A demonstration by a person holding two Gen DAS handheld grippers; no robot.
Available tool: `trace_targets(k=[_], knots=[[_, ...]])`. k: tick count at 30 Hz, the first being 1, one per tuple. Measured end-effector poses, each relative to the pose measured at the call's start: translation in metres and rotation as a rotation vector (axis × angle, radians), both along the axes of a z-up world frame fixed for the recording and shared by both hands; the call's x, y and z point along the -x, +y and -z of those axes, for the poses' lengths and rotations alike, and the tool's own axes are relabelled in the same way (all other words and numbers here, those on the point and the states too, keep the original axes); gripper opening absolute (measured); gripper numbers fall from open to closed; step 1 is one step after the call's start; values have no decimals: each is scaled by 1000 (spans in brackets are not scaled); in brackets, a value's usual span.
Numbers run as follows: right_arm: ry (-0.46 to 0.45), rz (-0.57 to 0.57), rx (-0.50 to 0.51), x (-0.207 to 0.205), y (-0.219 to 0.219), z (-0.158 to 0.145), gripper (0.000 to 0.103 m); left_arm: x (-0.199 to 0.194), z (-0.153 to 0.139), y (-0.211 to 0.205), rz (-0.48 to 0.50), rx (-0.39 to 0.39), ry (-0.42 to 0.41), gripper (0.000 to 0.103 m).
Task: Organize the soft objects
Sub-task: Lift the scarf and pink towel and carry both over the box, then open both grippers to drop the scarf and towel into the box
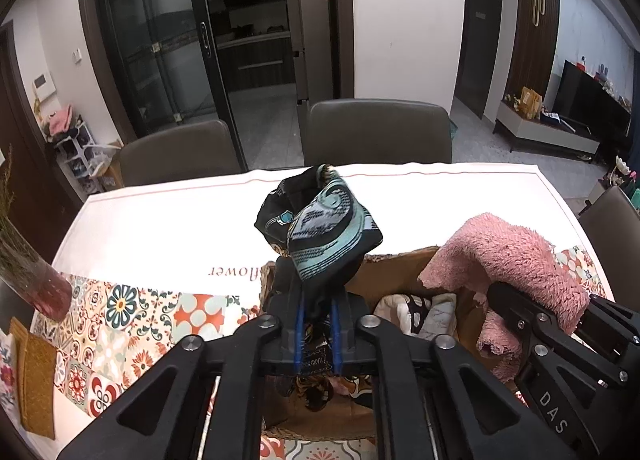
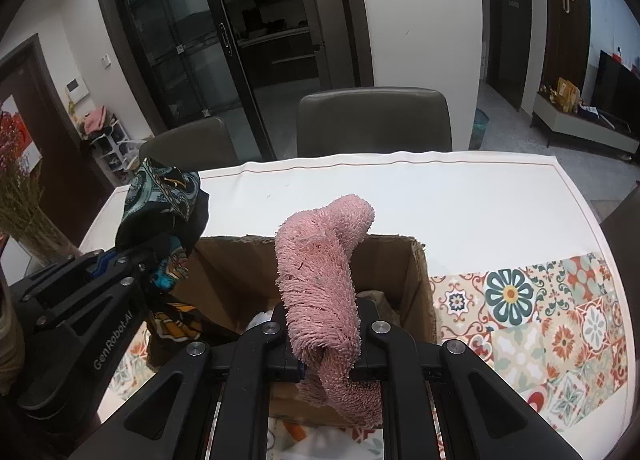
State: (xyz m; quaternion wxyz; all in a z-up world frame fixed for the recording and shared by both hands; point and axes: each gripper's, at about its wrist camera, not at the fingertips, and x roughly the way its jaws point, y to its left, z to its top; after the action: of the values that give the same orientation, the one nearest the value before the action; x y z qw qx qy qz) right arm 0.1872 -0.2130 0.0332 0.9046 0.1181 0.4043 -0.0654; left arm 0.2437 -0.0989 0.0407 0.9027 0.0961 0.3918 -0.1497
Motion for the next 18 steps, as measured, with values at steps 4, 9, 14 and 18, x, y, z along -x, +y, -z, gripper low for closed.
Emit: trace_targets(k=[4, 9, 14, 18], knots=[[-4, 5, -5, 1, -1, 3, 17, -1, 5, 3, -6, -4, 7, 29], [28, 21, -21, 0, -4, 10, 26, -2, 10, 8, -36, -6, 19, 50], [43, 31, -26, 1, -6, 15, 53, -2, 11, 11, -61, -8, 23, 70], [46, 48, -9, 3, -6, 14, 64, -2, 12, 14, -81, -17, 28, 75]])
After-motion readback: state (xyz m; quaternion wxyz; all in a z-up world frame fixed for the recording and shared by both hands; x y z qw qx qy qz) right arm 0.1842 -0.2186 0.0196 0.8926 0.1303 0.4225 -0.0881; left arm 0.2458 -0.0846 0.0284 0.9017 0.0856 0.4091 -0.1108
